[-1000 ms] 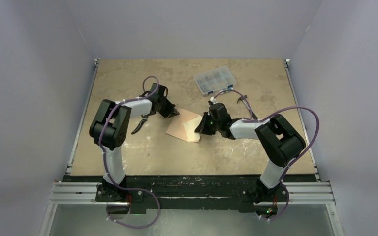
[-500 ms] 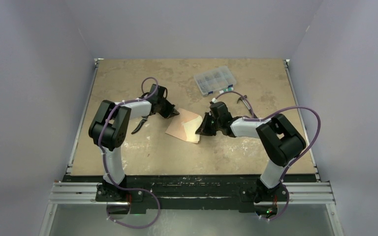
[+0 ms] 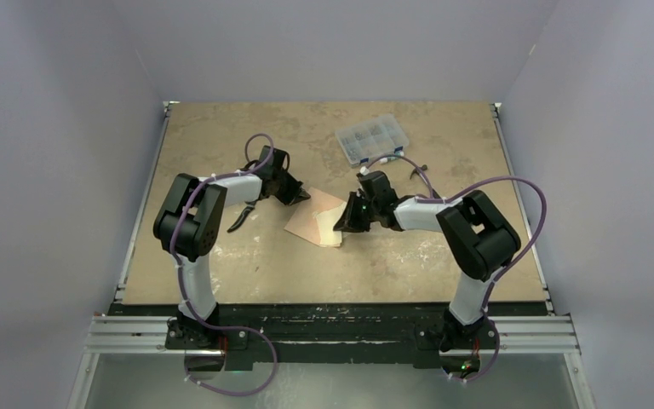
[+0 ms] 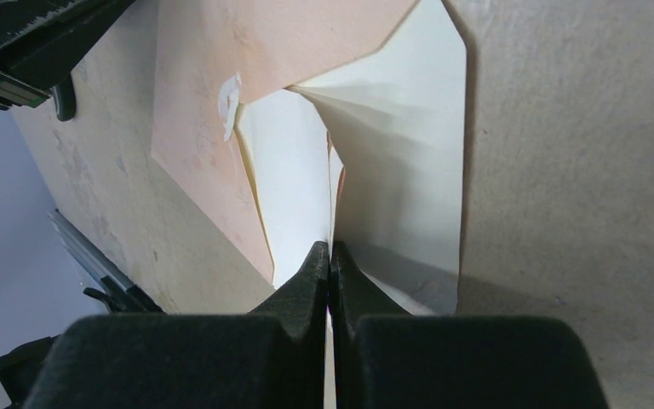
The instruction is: Place the letter into the envelope and seal it
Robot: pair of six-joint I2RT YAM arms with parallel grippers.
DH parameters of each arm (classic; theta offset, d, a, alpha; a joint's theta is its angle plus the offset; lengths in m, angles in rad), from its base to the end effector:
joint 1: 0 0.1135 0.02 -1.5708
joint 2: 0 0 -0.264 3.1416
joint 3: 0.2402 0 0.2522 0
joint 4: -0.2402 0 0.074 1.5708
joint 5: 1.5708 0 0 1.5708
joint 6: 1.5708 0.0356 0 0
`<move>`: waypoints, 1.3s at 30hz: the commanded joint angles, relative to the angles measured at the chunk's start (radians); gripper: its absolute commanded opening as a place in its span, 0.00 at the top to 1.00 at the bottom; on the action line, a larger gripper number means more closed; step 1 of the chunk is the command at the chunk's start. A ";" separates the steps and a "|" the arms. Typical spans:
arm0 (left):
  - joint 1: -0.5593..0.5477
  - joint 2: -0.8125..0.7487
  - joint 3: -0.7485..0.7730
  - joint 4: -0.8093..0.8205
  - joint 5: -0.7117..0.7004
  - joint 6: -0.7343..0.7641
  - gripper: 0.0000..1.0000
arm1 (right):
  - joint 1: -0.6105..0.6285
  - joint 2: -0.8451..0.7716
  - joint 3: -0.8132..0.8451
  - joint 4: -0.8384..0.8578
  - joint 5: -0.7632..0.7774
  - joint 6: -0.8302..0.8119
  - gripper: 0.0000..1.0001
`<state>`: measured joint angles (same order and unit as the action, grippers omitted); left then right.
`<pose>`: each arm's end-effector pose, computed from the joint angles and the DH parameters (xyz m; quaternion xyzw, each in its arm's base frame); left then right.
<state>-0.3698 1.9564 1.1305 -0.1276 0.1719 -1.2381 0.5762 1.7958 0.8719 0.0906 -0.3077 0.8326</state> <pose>0.3639 -0.1476 0.1298 -0.3756 0.8721 -0.2747 0.1511 0.2851 0.1981 0.1317 0.0631 0.9213 0.3396 0.1789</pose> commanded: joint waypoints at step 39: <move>-0.001 -0.041 0.050 -0.143 0.236 0.430 0.59 | -0.027 0.068 -0.001 0.190 0.021 0.107 1.00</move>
<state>-0.3679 1.8965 1.1011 -0.1791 0.3130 -1.0019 0.5503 1.8458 0.8413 0.2775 -0.2813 1.0138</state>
